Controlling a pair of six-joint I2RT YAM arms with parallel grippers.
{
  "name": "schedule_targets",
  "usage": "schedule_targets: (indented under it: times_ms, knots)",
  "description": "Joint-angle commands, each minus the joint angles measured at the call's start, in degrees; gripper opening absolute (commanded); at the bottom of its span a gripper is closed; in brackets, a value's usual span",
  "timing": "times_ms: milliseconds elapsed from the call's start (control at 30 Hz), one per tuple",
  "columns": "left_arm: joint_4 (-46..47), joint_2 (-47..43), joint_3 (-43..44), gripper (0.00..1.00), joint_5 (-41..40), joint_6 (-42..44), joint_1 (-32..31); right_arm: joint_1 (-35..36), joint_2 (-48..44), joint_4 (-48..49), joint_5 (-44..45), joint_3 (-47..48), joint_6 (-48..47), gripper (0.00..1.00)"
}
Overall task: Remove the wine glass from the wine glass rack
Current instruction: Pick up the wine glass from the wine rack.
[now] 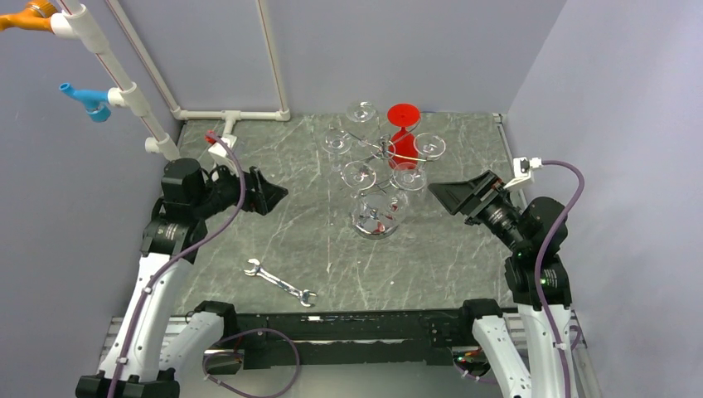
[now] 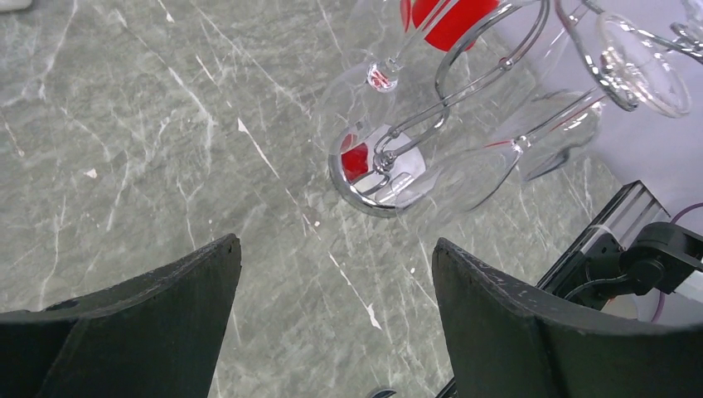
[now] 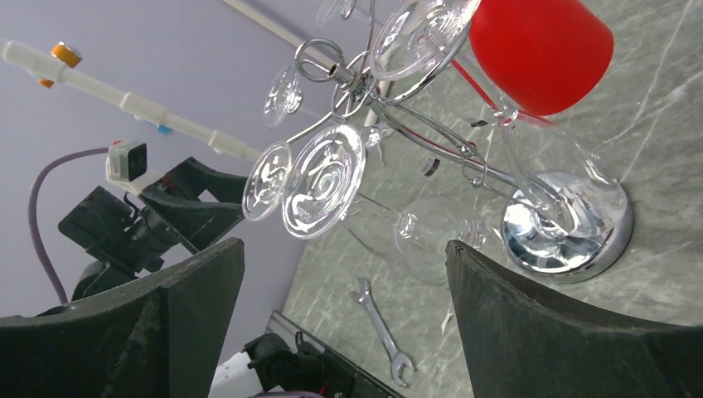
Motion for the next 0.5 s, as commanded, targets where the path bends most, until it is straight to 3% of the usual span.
schedule_targets:
  times_ms: [0,133,467]
  knots:
    - [4.4,-3.0,-0.5,0.88,0.2,-0.9,-0.4,0.1,0.8,2.5,-2.4,0.6,3.1,0.93]
    - [4.7,-3.9,-0.4,0.88,-0.6,-1.0,-0.4,0.1,1.2,3.6,-2.6,0.8,5.0,0.89]
    - [5.2,-6.3,-1.5,0.86,-1.3,0.0,-0.6,0.1,6.3,11.1,-5.5,-1.4,11.2,0.67]
